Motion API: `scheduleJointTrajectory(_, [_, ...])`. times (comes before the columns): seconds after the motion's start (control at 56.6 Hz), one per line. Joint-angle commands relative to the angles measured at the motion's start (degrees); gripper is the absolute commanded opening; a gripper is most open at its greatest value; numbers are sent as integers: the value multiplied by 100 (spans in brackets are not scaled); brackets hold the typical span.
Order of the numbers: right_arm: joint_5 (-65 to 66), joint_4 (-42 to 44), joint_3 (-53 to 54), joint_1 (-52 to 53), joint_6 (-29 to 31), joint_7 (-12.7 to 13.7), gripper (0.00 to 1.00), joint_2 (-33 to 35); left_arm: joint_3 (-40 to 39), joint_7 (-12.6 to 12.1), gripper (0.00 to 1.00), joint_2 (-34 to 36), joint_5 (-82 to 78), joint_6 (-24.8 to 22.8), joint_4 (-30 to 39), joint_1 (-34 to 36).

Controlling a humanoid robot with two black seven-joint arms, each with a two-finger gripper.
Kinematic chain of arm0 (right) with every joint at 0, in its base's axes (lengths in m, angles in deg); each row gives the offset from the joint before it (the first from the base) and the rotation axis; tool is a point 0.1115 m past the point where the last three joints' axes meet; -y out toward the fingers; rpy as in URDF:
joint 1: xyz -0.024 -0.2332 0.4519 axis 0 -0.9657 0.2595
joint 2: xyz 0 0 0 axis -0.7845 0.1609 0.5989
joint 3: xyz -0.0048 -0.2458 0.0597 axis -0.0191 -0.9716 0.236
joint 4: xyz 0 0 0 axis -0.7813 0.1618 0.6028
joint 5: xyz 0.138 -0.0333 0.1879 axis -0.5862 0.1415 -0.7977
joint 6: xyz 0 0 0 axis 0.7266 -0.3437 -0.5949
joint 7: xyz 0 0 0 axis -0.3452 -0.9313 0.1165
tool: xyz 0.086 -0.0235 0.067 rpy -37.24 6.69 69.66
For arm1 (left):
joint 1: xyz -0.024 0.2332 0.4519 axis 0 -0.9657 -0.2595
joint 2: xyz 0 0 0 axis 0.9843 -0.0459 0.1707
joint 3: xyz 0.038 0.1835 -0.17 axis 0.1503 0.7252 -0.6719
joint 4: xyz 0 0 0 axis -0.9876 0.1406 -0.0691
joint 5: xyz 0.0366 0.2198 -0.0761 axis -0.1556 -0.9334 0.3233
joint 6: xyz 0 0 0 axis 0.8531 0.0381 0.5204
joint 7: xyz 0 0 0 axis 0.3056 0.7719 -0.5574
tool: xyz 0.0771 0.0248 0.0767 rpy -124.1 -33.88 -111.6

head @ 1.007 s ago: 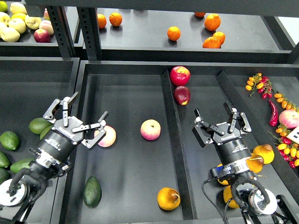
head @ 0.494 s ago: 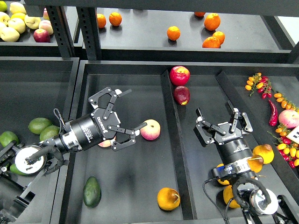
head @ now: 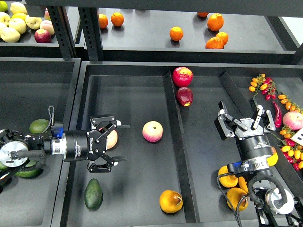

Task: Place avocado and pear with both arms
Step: 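Swing the left gripper over the dark green avocado, then lower the left gripper onto the avocado and close on it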

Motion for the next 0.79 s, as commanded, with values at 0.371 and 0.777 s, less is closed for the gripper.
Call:
scheduleJointTrajectory(0.371, [0, 4, 438, 182, -9, -7, 100, 0, 3975, 0, 99, -22, -148, 0, -1, 3199])
scheduleJointTrajectory(0.777, [-9, 4, 561, 226, 0, -16, 100, 0, 5347, 0, 99, -619, -359, 93, -27, 3629])
